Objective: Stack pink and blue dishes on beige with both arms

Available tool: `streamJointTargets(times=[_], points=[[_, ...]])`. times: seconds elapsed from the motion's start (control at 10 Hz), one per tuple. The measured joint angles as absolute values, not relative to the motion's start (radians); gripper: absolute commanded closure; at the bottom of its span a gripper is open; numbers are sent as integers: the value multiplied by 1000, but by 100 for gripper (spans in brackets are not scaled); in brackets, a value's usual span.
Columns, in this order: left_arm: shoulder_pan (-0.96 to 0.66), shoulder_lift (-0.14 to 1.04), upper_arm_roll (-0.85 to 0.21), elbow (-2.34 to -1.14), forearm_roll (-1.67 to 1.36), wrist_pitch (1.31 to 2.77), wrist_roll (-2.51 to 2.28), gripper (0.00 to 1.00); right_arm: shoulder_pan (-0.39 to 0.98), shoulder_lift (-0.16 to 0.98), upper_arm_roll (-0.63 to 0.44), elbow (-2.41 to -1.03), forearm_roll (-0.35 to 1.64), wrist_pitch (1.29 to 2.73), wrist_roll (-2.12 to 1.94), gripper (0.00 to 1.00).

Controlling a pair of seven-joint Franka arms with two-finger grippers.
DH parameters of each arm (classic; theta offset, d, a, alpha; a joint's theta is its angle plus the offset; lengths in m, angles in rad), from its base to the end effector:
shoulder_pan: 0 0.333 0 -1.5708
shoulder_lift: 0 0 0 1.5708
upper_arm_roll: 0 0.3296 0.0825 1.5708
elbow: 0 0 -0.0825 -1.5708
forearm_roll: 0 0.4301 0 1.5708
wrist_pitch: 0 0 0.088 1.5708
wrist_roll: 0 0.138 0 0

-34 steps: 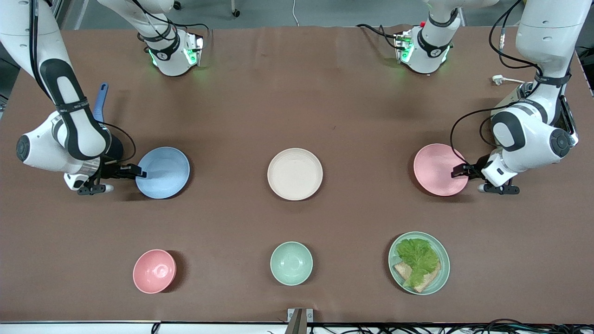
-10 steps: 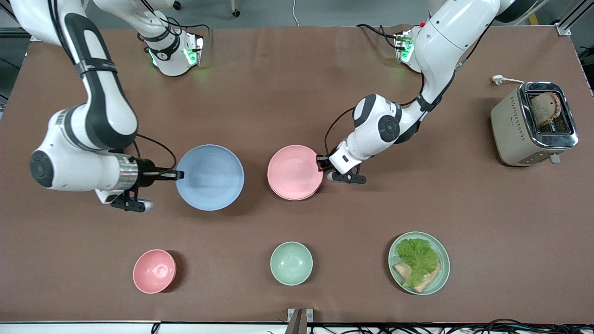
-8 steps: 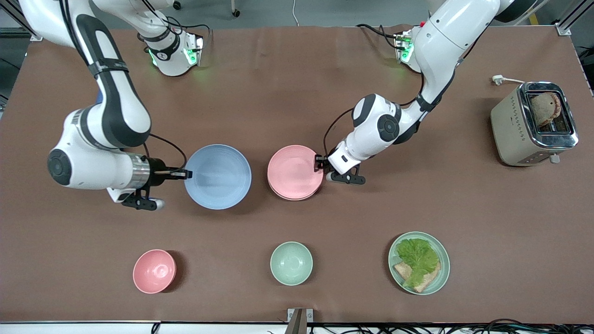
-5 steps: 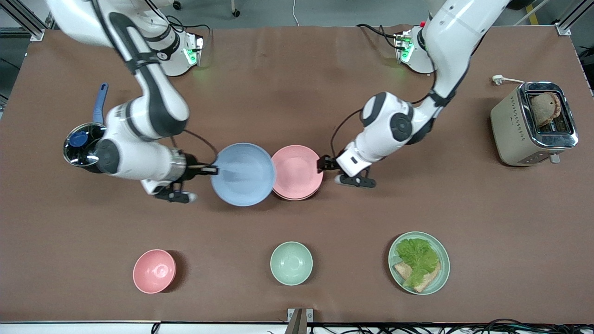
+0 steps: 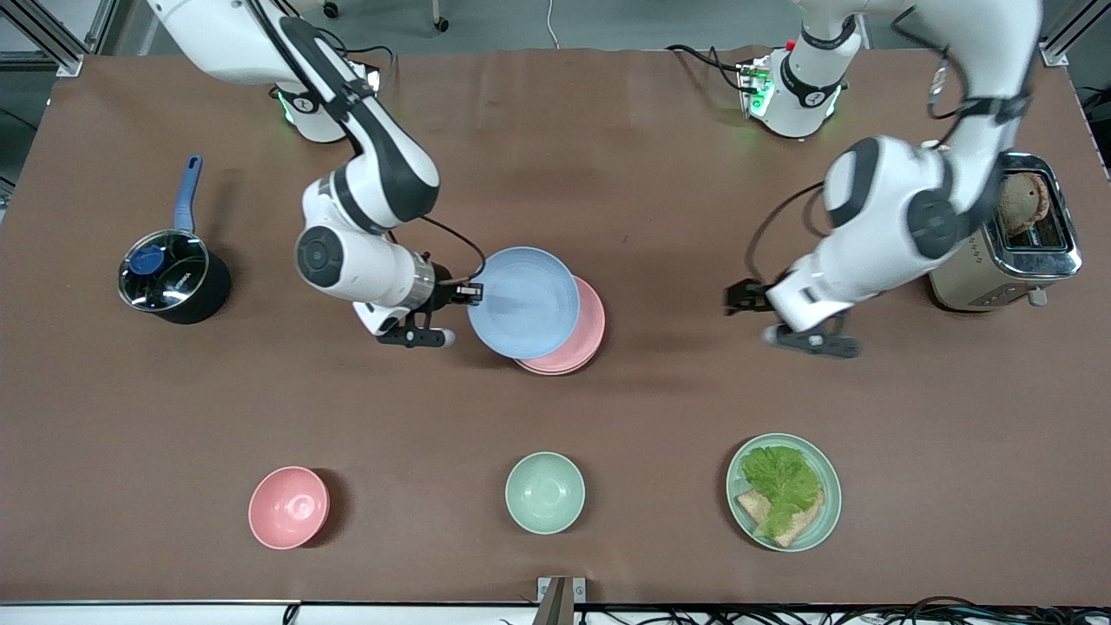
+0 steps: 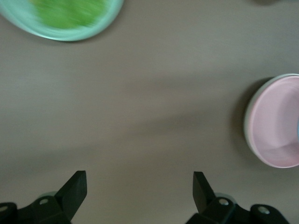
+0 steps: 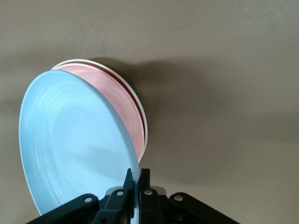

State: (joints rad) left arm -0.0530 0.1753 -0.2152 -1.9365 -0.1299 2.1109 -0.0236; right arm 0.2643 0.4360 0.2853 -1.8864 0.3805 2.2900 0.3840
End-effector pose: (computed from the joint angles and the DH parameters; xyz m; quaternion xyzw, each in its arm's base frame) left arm 0.6135 -0.1753 0.3577 0.9934 -0.0869 -0.0098 0.0736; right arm 0.5674 0.3609 0.2383 -0.9781 0.0567 0.1016 0.1723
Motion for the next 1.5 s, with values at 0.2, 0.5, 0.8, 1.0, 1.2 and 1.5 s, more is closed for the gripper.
streamJointTargets(times=[0.2, 0.5, 0.8, 1.0, 1.2, 1.5], points=[[-44, 123, -189, -1892, 38, 2040, -27, 0, 299, 475, 287, -1899, 380, 2385, 384, 95], [-53, 78, -117, -1710, 47, 1853, -35, 0, 326, 506, 289, -1916, 381, 2464, 384, 90], [-57, -38, -68, -1595, 12, 1687, -31, 0, 332, 522, 300, -1929, 380, 2505, 384, 9], [-61, -92, -51, -1571, 10, 1639, -33, 0, 322, 524, 297, -1927, 373, 2511, 382, 0], [-78, -87, -34, -1489, 8, 1518, -36, 0, 272, 486, 292, -1912, 277, 2490, 382, 0], [-82, -54, -22, -1469, -16, 1499, -37, 0, 110, 287, 260, -1871, 7, 2244, 381, 0]])
